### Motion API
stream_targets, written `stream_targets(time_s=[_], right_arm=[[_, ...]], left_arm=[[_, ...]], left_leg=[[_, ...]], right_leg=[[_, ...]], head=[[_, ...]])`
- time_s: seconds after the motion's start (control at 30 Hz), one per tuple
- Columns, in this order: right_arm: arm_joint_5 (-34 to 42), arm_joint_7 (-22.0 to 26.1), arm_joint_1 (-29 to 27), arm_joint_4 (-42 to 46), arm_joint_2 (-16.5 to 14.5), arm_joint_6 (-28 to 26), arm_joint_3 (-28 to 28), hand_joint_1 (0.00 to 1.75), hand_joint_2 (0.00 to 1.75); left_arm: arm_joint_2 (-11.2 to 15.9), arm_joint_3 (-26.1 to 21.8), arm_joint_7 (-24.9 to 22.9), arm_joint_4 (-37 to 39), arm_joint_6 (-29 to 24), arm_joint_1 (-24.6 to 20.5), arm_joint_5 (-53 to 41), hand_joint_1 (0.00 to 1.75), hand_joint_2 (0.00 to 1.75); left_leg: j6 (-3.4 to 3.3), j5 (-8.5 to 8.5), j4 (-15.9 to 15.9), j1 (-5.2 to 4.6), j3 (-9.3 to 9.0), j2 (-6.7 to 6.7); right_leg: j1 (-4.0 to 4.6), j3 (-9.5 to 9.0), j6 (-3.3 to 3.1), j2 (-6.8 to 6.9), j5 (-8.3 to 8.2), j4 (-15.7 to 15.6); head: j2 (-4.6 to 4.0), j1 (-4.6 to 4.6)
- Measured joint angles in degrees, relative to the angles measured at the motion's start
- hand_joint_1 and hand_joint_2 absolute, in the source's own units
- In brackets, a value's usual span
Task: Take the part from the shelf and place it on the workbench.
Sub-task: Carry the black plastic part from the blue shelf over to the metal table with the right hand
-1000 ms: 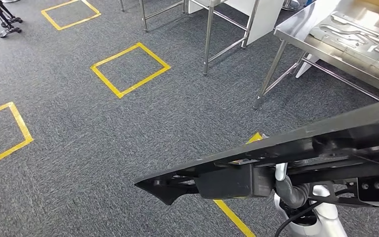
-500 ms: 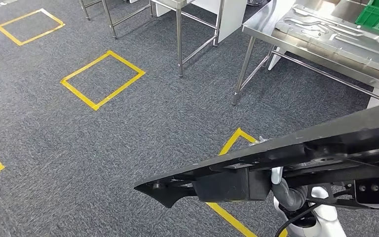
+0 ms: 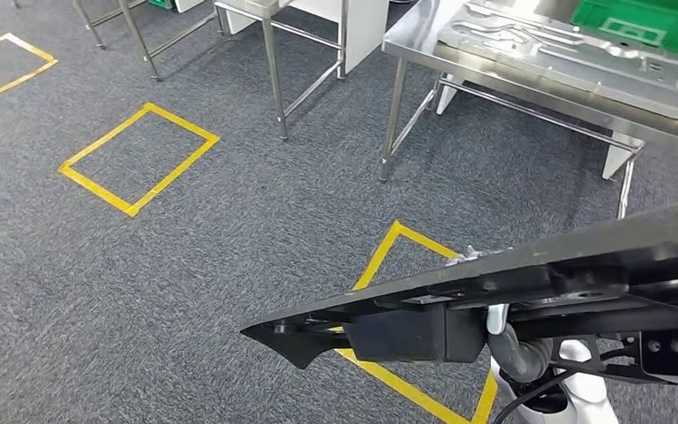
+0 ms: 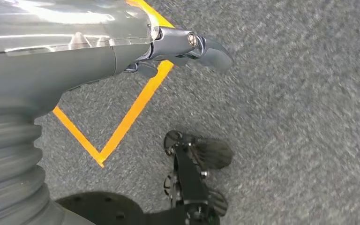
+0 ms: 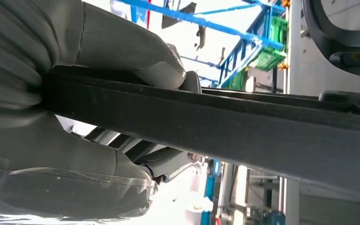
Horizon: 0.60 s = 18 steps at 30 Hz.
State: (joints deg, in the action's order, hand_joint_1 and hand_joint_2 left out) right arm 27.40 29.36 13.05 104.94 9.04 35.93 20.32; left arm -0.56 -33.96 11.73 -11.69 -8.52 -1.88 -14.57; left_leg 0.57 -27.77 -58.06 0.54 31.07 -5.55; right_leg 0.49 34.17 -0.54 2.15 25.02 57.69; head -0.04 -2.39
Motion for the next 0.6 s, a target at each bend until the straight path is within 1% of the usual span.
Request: stream_targets(time_s=[0.03, 0.07, 0.1, 0.13, 0.17, 0.2, 0.23, 0.27, 0.3, 0.33, 0.37, 0.4, 0.43, 0.47, 0.5, 0.53, 0.57, 0.6], right_arm=[[-0.01, 0.02, -0.07, 0.15, 0.0, 0.02, -0.03, 1.69, 1.75], [-0.01, 0.04, -0.1, 0.31, -0.02, 0.03, -0.04, 1.69, 1.75], [-0.01, 0.05, -0.14, 0.4, -0.07, 0.04, -0.04, 1.69, 1.75], [-0.02, 0.04, -0.17, 0.44, -0.1, 0.04, -0.03, 1.69, 1.75], [-0.05, 0.02, -0.25, 0.45, -0.14, 0.03, -0.01, 1.69, 1.75], [-0.09, 0.01, -0.34, 0.45, -0.16, 0.03, 0.0, 1.69, 1.75], [-0.12, 0.01, -0.42, 0.45, -0.16, 0.02, 0.01, 1.69, 1.75], [-0.13, 0.01, -0.48, 0.45, -0.16, 0.02, 0.01, 1.69, 1.75], [-0.14, 0.02, -0.51, 0.45, -0.16, 0.02, 0.01, 1.69, 1.75], [-0.15, 0.03, -0.56, 0.47, -0.16, 0.02, 0.01, 1.69, 1.75], [-0.19, 0.05, -0.63, 0.48, -0.16, 0.02, 0.01, 1.69, 1.75], [-0.24, 0.09, -0.71, 0.51, -0.16, 0.01, 0.01, 1.69, 1.75], [-0.3, 0.18, -0.84, 0.55, -0.16, 0.01, 0.01, 1.69, 1.75], [-0.37, 0.31, -0.98, 0.59, -0.16, 0.01, 0.0, 1.69, 1.75], [-0.43, 0.48, -1.14, 0.63, -0.16, 0.01, -0.02, 1.69, 1.75], [-0.5, 0.65, -1.24, 0.71, -0.16, 0.02, -0.05, 1.69, 1.75], [-0.56, 0.79, -1.28, 0.8, -0.16, 0.02, -0.1, 1.69, 1.75], [-0.61, 0.87, -1.31, 0.87, -0.16, 0.02, -0.14, 1.69, 1.75]], left_arm=[[-0.02, -0.04, 0.07, -0.01, 0.14, -0.06, -0.03, 0.0, 1.75], [-0.05, -0.1, 0.13, -0.03, 0.3, -0.1, -0.05, 0.0, 1.75], [-0.07, -0.15, 0.16, -0.04, 0.46, -0.1, -0.05, 0.0, 1.75], [-0.1, -0.2, 0.18, -0.04, 0.61, -0.05, -0.05, 0.0, 1.75], [-0.12, -0.23, 0.17, -0.04, 0.75, 0.05, -0.05, 0.0, 1.75], [-0.12, -0.25, 0.17, -0.04, 0.85, 0.15, -0.05, 0.0, 1.75], [-0.12, -0.26, 0.2, -0.04, 0.93, 0.23, -0.05, 0.0, 1.75], [-0.12, -0.27, 0.26, -0.04, 1.02, 0.28, -0.06, 0.0, 1.75], [-0.12, -0.27, 0.36, -0.04, 1.13, 0.29, -0.06, 0.0, 1.75], [-0.12, -0.27, 0.48, -0.04, 1.27, 0.28, -0.07, 0.0, 1.75], [-0.12, -0.28, 0.64, -0.04, 1.4, 0.25, -0.07, 0.0, 1.75], [-0.12, -0.3, 0.8, -0.04, 1.53, 0.22, -0.07, 0.0, 1.75], [-0.12, -0.31, 0.93, -0.05, 1.61, 0.14, -0.07, 0.0, 1.75], [-0.13, -0.33, 1.08, -0.06, 1.68, 0.08, -0.06, 0.0, 1.75], [-0.16, -0.34, 1.18, -0.08, 1.74, 0.03, -0.05, 0.0, 1.75], [-0.19, -0.37, 1.29, -0.1, 1.79, 0.0, -0.05, 0.0, 1.75], [-0.21, -0.41, 1.42, -0.11, 1.85, 0.01, -0.05, 0.0, 1.75], [-0.23, -0.47, 1.53, -0.13, 1.91, 0.05, -0.05, 0.0, 1.75]], left_leg=[[0.23, -0.6, -0.74, 0.04, 0.12, 0.7], [0.41, -1.84, -2.8, 0.08, 0.93, 1.94], [0.51, -3.46, -5.94, 0.2, 2.36, 3.44], [0.61, -5.26, -9.83, 0.23, 4.37, 4.45], [0.73, -6.55, -13.52, 0.24, 6.4, 4.96], [0.84, -6.75, -15.57, 0.24, 7.73, 5.12], [0.89, -5.79, -15.51, 0.24, 8.09, 5.18], [0.88, -3.79, -13.1, 0.26, 7.27, 5.31], [0.82, -1.44, -9.14, 0.33, 5.66, 5.87], [0.73, 0.12, -5.4, 0.38, 4.04, 6.8], [0.52, 1.03, -2.68, 0.43, 2.83, 7.57], [0.25, 1.22, -1.27, 0.4, 2.2, 8.16], [-0.08, 0.94, -1.06, 0.26, 2.06, 8.22], [-0.5, 1.06, -0.93, 0.21, 1.98, 7.75], [-0.86, 1.16, -0.74, 0.22, 1.87, 7.26], [-1.24, 1.25, -0.47, 0.3, 1.69, 6.74], [-1.56, 1.33, -0.2, 0.42, 1.52, 6.18], [-1.79, 1.32, -0.05, 0.48, 1.4, 5.63]], right_leg=[[-0.24, -0.31, -0.32, -0.58, -0.17, -0.38], [-0.48, -0.63, -0.62, -1.15, -0.33, -0.75], [-0.66, -0.76, -0.84, -1.63, -0.36, -0.92], [-0.67, -0.78, -1.05, -2.2, -0.3, -0.89], [-0.62, -0.76, -1.14, -2.89, -0.22, -0.78], [-0.58, -0.76, -1.17, -3.61, -0.11, -0.64], [-0.57, -0.78, -1.12, -4.39, 0.01, -0.45], [-0.6, -0.86, -1.0, -5.13, 0.18, -0.21], [-0.65, -0.92, -0.82, -5.8, 0.41, 0.1], [-0.62, -0.86, -0.57, -6.4, 0.68, 0.48], [-0.62, -0.72, -0.29, -6.96, 0.91, 0.83], [-0.63, -0.52, 0.01, -7.39, 1.05, 1.07], [-0.65, -0.33, 0.33, -7.78, 1.09, 1.15], [-0.72, -0.23, 0.63, -8.17, 1.07, 1.12], [-0.76, -0.19, 0.92, -8.02, 1.12, 1.23], [-0.72, 0.08, 1.24, -7.13, 1.56, 1.87], [-0.69, 0.84, 1.55, -5.85, 2.53, 3.47], [-0.73, 2.22, 1.85, -4.35, 4.05, 6.3]], head=[[0.0, 0.02], [0.0, 0.1], [0.0, 0.19], [0.0, 0.26], [0.0, 0.34], [0.0, 0.37], [0.0, 0.37], [0.0, 0.38], [0.0, 0.38], [0.0, 0.37], [0.0, 0.36], [0.0, 0.33], [0.0, 0.33], [0.0, 0.33], [0.0, 0.33], [0.0, 0.23], [0.0, 0.12], [0.0, 0.01]])
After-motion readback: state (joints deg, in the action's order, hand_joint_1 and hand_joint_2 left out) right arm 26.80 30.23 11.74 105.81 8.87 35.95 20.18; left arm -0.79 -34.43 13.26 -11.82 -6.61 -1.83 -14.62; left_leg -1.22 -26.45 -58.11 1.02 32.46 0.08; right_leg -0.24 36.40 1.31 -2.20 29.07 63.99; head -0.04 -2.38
